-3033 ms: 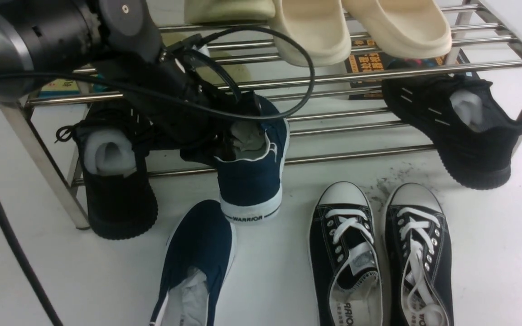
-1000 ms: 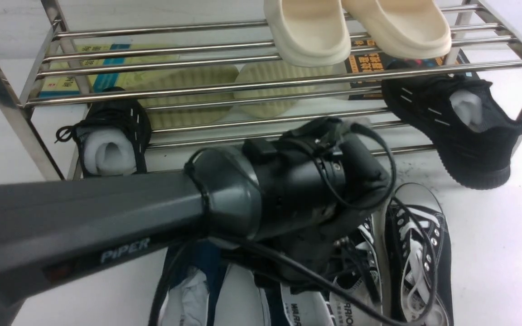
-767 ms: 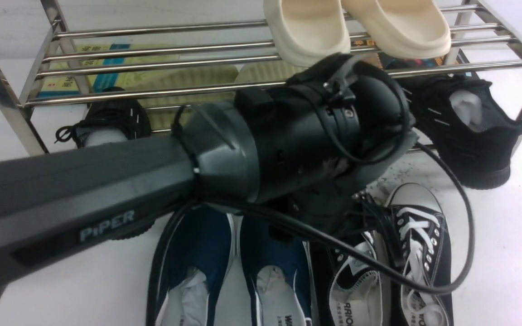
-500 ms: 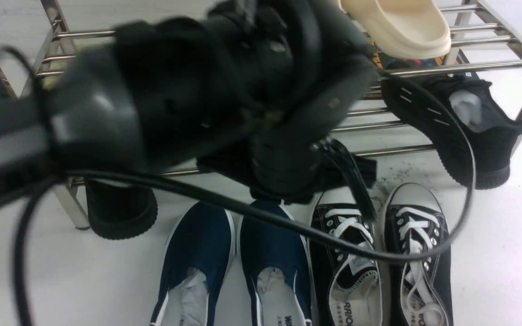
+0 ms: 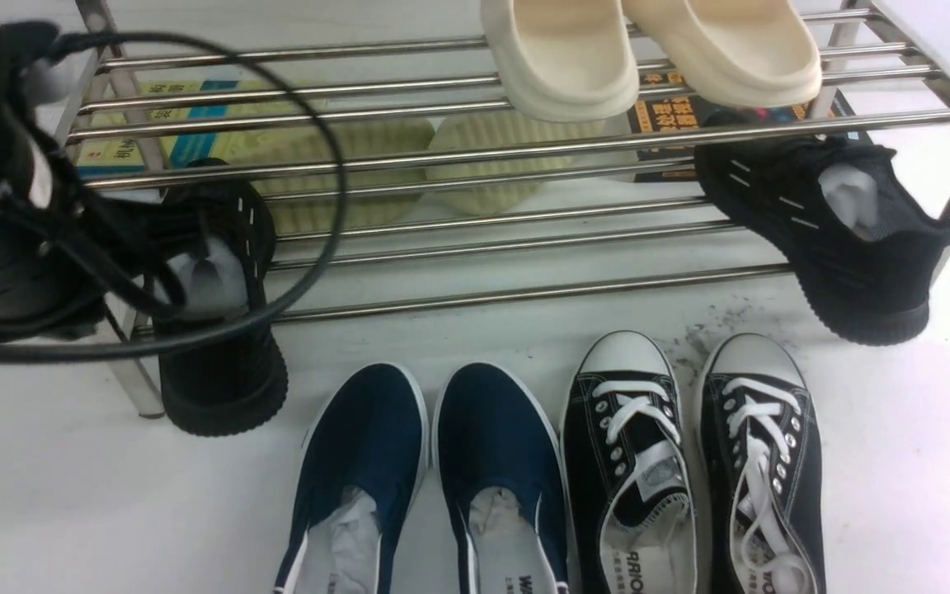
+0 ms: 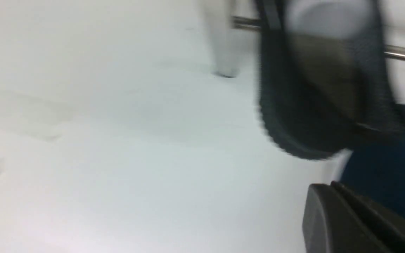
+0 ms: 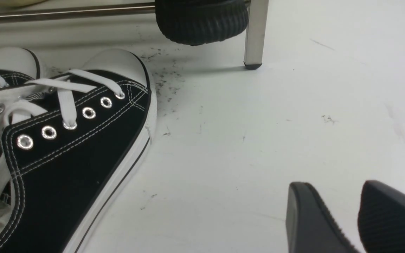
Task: Take the shoes off the shelf with your hand on the white table.
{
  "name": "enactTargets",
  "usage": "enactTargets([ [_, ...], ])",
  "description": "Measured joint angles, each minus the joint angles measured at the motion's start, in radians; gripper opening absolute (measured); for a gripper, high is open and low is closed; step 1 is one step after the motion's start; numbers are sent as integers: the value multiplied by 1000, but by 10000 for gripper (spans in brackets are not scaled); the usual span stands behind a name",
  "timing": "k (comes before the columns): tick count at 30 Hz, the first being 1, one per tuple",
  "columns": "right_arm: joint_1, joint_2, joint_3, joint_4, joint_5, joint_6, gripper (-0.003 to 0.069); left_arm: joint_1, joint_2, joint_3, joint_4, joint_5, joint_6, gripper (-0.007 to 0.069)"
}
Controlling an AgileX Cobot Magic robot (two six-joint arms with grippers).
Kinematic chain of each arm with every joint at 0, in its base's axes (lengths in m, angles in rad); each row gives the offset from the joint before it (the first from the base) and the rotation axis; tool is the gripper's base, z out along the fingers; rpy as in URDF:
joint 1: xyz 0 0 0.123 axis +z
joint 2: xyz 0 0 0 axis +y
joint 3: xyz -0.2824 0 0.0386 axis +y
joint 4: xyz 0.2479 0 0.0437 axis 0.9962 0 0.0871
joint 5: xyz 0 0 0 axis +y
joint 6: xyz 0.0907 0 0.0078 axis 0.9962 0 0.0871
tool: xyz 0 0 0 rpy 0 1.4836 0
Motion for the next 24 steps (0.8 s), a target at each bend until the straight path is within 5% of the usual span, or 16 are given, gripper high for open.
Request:
enactTargets([
  [8, 0, 0, 0, 1, 0, 0, 240, 163, 38, 10, 60, -131, -30, 1],
  [24, 0, 0, 0, 1, 0, 0, 240, 189, 292, -3, 314, -414, -241, 11],
])
